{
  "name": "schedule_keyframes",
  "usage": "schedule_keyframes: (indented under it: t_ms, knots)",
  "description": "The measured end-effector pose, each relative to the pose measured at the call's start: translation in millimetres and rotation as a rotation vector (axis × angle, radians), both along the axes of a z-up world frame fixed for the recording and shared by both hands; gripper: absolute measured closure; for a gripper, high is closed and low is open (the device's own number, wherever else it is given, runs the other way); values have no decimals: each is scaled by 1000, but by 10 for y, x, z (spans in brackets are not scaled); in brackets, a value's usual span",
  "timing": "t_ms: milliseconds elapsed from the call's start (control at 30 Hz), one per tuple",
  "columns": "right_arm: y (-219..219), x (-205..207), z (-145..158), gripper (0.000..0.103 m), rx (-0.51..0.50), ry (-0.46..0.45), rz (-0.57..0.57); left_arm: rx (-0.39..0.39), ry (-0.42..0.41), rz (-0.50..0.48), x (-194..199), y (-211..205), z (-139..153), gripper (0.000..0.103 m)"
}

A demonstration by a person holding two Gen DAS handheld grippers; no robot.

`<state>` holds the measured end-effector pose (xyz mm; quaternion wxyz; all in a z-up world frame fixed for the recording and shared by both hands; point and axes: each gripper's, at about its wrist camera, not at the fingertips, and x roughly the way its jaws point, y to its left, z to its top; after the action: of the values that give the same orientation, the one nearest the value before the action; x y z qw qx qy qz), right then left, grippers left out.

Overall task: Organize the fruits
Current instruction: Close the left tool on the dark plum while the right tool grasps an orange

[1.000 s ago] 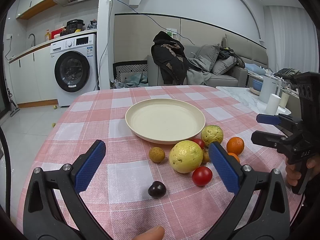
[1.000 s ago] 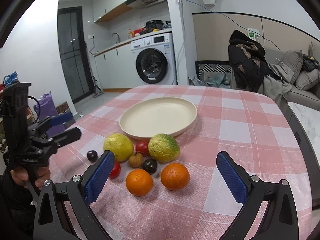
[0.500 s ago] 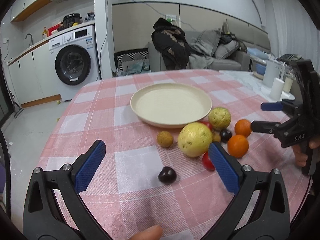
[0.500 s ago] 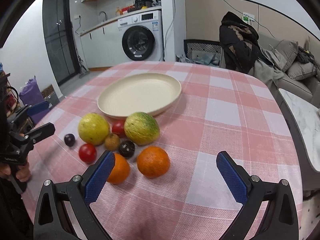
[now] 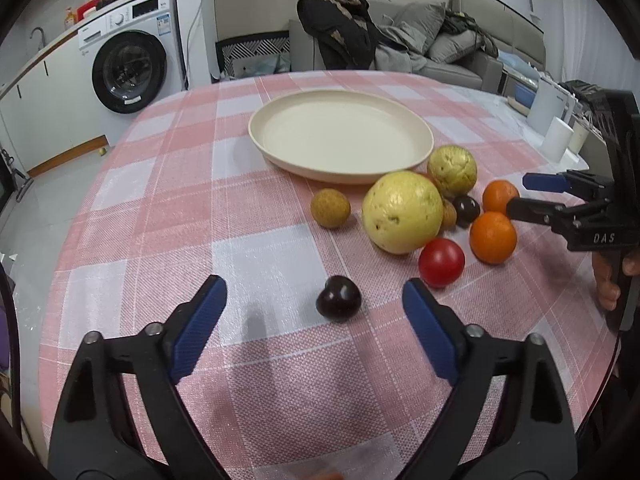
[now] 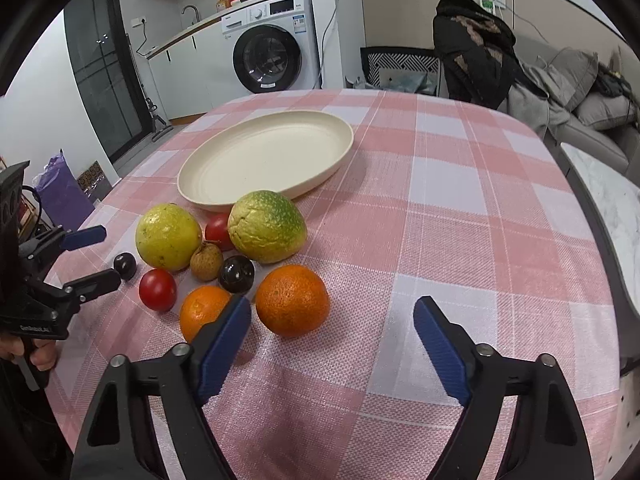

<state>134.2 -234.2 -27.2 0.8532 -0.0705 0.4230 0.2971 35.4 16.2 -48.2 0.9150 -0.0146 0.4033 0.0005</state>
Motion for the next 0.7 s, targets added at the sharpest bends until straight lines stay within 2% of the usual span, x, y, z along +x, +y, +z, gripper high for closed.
schedule_keyframes:
  t_ms: [100,233,400,633,700]
  knots:
    - [1,17,-25,24,14,25,8,-8,22,-6,27,6,-28,30]
    - [30,28,-33,30,20,41,19,-23,45,-17,61,22,-65,37]
    - [78,38,-51,38,25,64,37,-33,73,-42,85,1,-102,51]
    - [82,51,-65,48,52,95,50,-63,67,-42,105,23,-108,64]
    - [85,43,-59,50,52,97,50,-66,66,-41,108,28,-106,73]
